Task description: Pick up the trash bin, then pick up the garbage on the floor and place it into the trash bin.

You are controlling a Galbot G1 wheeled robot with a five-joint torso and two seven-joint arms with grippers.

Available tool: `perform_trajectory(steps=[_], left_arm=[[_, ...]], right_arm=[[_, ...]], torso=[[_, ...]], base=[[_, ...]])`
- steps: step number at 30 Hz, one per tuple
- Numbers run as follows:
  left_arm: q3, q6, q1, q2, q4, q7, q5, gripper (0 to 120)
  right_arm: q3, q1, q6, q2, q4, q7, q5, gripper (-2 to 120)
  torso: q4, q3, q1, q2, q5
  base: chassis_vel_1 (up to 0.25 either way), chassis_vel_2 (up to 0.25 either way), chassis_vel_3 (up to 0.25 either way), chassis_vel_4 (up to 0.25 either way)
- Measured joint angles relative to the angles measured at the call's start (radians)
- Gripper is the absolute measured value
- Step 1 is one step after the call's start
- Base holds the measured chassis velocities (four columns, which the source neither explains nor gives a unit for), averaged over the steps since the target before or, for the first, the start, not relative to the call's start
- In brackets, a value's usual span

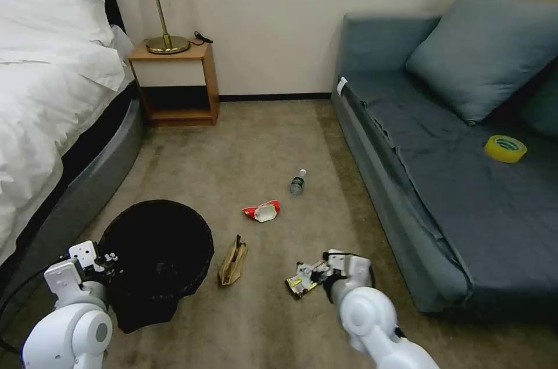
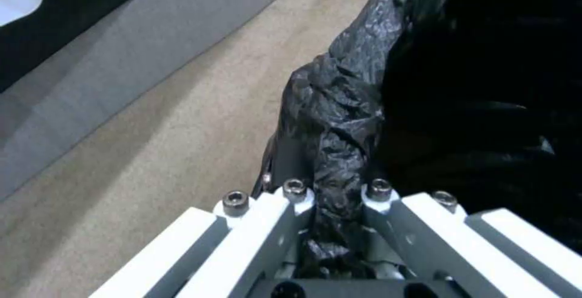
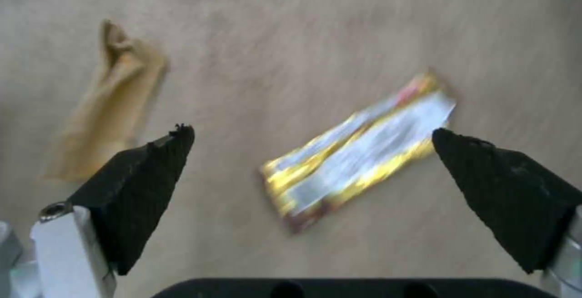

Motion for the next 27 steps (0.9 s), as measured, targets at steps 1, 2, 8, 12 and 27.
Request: perform_trajectory(steps=[1, 2, 8, 12, 27], left_arm=[[-0.001, -0.002, 0.001, -0.002, 0.001, 0.001, 0.002, 3], [-0.002, -0.005, 0.004, -0.004, 0.001, 0.002, 0.004, 3], [-0.003, -0.012, 0.014, -0.014, 0.001, 0.004, 0.013, 3], [-0.004, -0.012, 0.016, -0.019, -0.004, 0.004, 0.018, 3], [-0.003, -0.015, 0.020, -0.023, -0.002, 0.005, 0.028, 3]], right_arm=[[-0.025, 0.018, 0.018, -0.036, -0.019, -0.023, -0.023, 100], [-0.067, 0.044, 0.052, -0.097, -0.050, -0.071, -0.064, 100], [-0.194, 0.118, 0.224, -0.255, -0.155, -0.302, -0.273, 100], [-0.299, 0.197, 0.368, -0.326, -0.222, -0.441, -0.409, 100], [-0.410, 0.264, 0.342, -0.283, -0.325, -0.325, -0.303, 100]], torso=[[0.0000, 0.000, 0.000, 0.000, 0.0002], [0.0001, 0.000, 0.000, 0.000, 0.0002], [-0.0003, 0.000, 0.000, 0.000, 0.0003], [-0.0003, 0.000, 0.000, 0.000, 0.0001], [-0.0001, 0.000, 0.000, 0.000, -0.0001]], base=[[0.000, 0.000, 0.000, 0.000], [0.000, 0.000, 0.000, 0.000], [0.000, 0.000, 0.000, 0.000], [0.000, 0.000, 0.000, 0.000], [0.000, 0.000, 0.000, 0.000]])
